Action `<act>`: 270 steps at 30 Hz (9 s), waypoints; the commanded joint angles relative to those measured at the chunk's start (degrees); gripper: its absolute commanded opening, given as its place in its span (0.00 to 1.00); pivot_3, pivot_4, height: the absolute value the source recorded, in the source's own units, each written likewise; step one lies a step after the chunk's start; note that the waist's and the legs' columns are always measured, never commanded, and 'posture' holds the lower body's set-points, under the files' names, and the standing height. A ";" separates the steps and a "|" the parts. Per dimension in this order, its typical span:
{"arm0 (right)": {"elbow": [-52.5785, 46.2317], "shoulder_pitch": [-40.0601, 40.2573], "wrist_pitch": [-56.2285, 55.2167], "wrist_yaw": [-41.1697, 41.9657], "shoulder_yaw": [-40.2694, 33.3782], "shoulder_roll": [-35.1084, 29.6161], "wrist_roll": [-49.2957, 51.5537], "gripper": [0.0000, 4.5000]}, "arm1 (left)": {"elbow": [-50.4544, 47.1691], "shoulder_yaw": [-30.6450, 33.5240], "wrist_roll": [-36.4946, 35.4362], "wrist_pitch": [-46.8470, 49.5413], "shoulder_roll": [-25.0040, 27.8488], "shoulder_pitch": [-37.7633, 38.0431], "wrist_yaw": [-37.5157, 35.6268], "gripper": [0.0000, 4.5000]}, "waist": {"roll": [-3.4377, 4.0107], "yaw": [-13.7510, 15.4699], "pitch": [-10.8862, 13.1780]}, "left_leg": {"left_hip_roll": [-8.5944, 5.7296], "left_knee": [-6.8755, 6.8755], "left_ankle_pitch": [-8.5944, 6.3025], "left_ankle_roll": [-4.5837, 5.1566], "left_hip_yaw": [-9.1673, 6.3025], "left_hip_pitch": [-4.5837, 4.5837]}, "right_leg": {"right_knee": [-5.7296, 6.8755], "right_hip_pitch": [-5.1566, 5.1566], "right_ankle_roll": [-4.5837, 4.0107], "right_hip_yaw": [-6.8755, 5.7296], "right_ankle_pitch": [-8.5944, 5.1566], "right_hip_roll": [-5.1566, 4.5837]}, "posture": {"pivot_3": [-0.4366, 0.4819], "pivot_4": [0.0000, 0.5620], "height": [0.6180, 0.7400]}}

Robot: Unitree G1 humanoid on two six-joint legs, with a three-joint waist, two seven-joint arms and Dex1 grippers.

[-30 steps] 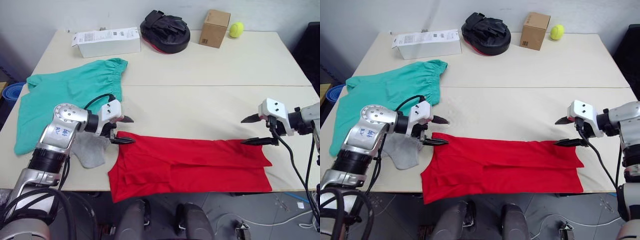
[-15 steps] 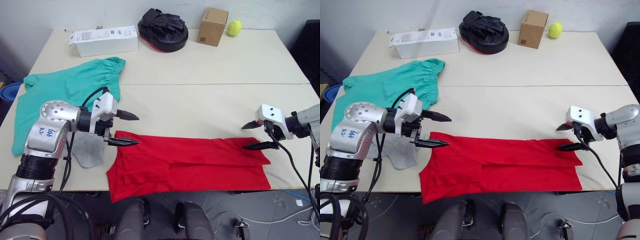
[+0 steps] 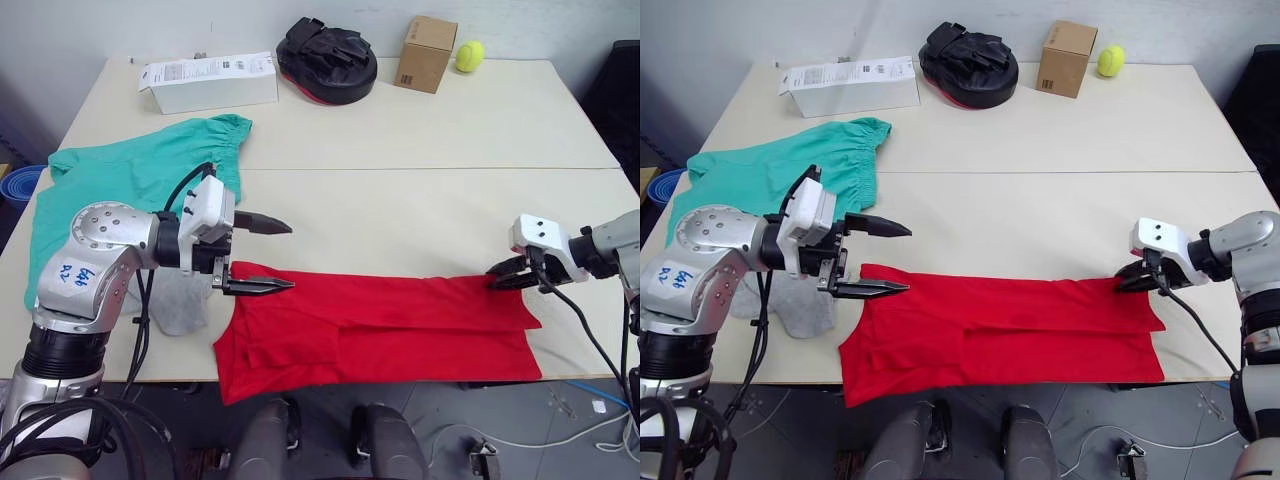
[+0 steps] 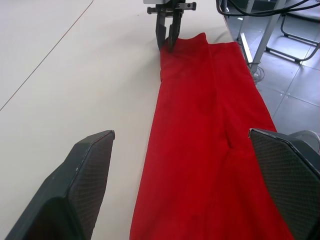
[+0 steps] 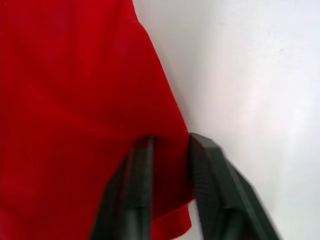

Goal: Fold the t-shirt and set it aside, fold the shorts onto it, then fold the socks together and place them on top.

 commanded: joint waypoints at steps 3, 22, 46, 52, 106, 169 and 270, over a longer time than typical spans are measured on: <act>0.61 -2.57 -1.03 -0.98 -0.74 0.91 -1.10 0.01 | -0.77 -0.03 0.16 -1.74 0.28 0.00 0.80 1.00 | 0.00 -0.25 0.00 | 0.00 0.01 0.00 0.00 0.00 0.00 | 0.00 0.00 0.00 0.00 0.00 0.00 | 0.48 0.27 1.00; 22.12 -22.60 -15.48 -28.61 -0.26 12.27 -11.48 0.01 | -0.72 -0.66 1.32 -4.54 -0.13 2.73 3.95 1.00 | 0.00 -0.42 0.00 | 0.00 -0.04 0.04 -0.04 0.03 -0.02 | 0.08 -0.08 0.00 0.06 0.00 0.03 | 0.48 0.27 1.00; 26.45 -25.44 -22.10 -37.31 0.47 14.50 -17.31 0.51 | 1.97 -2.15 2.33 -6.50 -1.04 1.39 5.57 1.00 | 0.01 -0.56 0.00 | 0.00 -0.04 0.05 -0.05 0.05 -0.02 | 0.44 -0.15 0.00 0.11 0.00 0.06 | 0.48 0.27 1.00; 22.80 -21.52 -28.25 -32.61 -2.41 9.66 -13.76 0.58 | 8.20 -5.36 6.14 -7.33 -0.05 -0.51 3.48 1.00 | 0.01 -0.38 0.00 | -0.03 -0.03 0.07 -0.02 0.06 -0.03 | 0.44 -0.15 0.00 0.11 0.00 0.06 | 0.48 0.27 1.00; 17.99 -9.02 -56.13 -56.05 11.59 3.85 -35.62 0.01 | 38.22 -19.08 20.38 6.16 -4.25 -17.05 -16.45 0.00 | -0.47 -1.97 -0.23 | 0.05 0.28 0.12 0.03 0.32 0.12 | 0.82 -0.24 0.00 0.50 -0.03 0.12 | 0.48 0.27 1.00; 17.92 -15.61 -60.39 -50.40 13.68 0.15 -28.43 0.99 | -0.50 -1.16 -4.76 19.38 9.16 6.63 1.29 1.00 | -0.41 -0.39 -0.21 | -0.04 0.11 0.19 -0.13 0.06 0.11 | 0.54 -0.19 -0.11 0.48 -0.09 0.06 | 0.48 0.27 1.00; -39.56 32.98 -62.30 -38.20 2.83 -12.76 -7.16 0.00 | 89.64 5.72 22.82 -3.10 -45.03 -46.87 26.05 0.01 | -0.58 2.32 -0.08 | -0.06 0.76 0.12 0.11 -0.13 -0.03 | 0.75 0.01 -0.02 0.04 -0.05 -0.05 | 0.48 0.27 1.00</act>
